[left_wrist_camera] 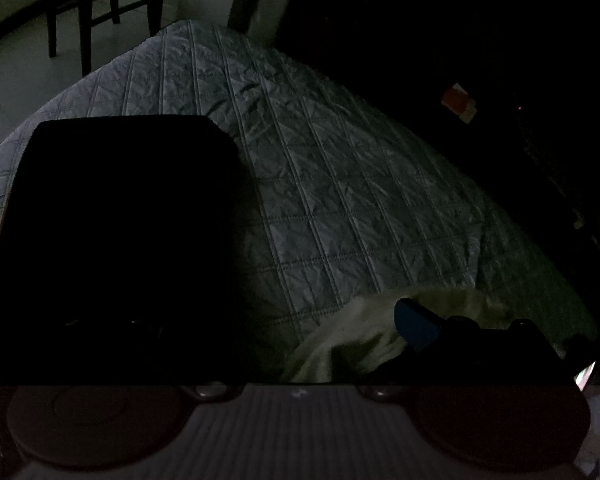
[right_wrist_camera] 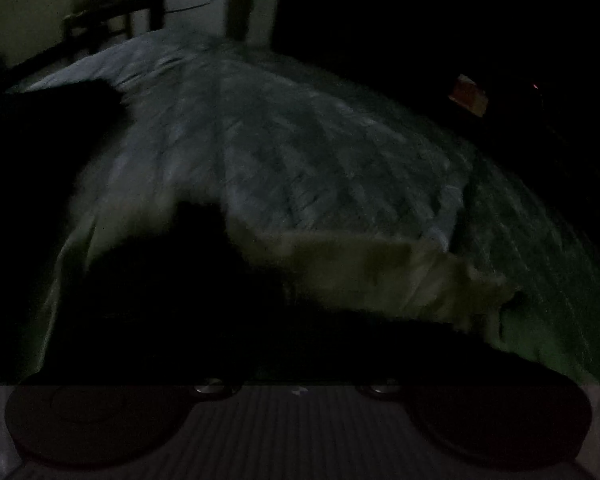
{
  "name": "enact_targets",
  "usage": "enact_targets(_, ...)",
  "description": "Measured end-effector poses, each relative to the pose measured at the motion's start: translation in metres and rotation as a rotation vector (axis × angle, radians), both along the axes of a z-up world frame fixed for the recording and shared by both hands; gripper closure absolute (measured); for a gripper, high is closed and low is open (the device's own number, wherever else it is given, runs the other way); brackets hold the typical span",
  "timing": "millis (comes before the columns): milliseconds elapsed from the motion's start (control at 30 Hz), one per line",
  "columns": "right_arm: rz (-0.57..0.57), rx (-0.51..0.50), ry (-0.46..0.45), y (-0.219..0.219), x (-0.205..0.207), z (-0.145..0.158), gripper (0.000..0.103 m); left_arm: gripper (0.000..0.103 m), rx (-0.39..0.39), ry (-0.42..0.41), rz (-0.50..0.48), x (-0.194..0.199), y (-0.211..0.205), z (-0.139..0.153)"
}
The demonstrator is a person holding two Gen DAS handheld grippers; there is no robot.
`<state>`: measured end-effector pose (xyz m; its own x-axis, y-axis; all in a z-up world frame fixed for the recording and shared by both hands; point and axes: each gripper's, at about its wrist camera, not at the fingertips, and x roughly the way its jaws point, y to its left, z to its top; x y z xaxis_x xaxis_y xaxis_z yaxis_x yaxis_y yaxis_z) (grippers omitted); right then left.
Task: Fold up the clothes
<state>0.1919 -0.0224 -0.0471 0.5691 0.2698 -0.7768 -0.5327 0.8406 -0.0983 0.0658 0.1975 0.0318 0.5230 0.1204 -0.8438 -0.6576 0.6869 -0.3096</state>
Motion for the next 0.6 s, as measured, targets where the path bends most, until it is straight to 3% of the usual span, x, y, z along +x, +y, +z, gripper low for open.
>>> enact_targets(133,-0.171,0.193,0.007,-0.005,0.054,0.017,0.098,0.001,-0.007,-0.005,0.0,-0.001,0.001,0.001)
enact_targets(233,-0.152,0.241,-0.007,-0.001,0.065,0.033,0.098,0.001,-0.009,-0.002,0.005,-0.001,0.002,-0.001)
enact_targets(300,-0.117,0.258,-0.017,0.003,0.068,0.042,0.09,0.001,-0.009,0.002,0.014,0.0,0.002,-0.001)
enact_targets(433,-0.047,0.293,-0.036,0.01,0.072,0.062,0.064,0.001,-0.012,0.006,0.016,-0.001,0.003,-0.002)
enact_targets(533,-0.064,0.294,-0.064,-0.007,0.055,0.067,0.033,0.001,-0.01,-0.005,0.023,-0.003,0.004,0.001)
enact_targets(600,-0.051,0.217,-0.078,-0.027,0.013,0.058,0.036,0.001,-0.003,-0.01,0.031,-0.005,0.006,0.004)
